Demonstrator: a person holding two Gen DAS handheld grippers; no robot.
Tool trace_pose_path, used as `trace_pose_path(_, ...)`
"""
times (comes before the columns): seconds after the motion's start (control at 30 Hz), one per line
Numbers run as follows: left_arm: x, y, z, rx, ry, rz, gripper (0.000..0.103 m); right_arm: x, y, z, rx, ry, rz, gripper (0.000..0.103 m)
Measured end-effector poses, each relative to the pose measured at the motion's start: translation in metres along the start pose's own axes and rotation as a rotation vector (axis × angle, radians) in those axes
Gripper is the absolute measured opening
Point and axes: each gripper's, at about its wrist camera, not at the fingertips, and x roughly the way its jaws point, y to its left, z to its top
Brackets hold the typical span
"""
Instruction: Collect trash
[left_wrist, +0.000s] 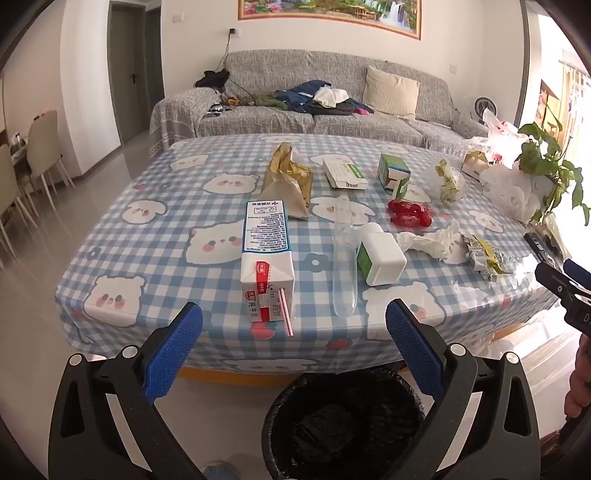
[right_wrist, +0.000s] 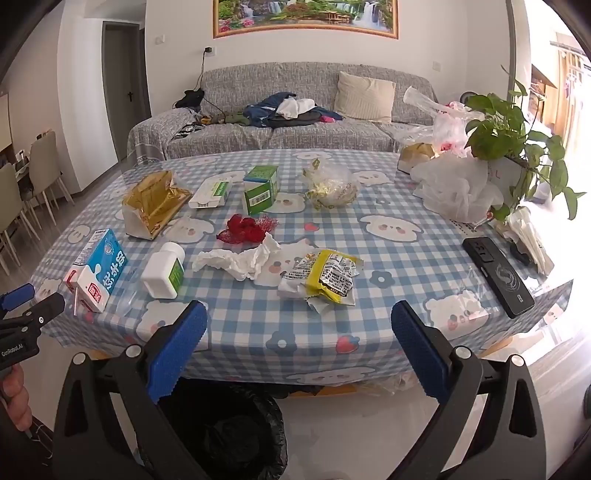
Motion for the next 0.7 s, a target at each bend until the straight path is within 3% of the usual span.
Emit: trace_pose_path(0.7,-0.0015,-0.0013,0.0005,0.005,0.0,0.005,0.097,-0.001,-0.002,0.0016,0.001,-0.002,0.002,0.096)
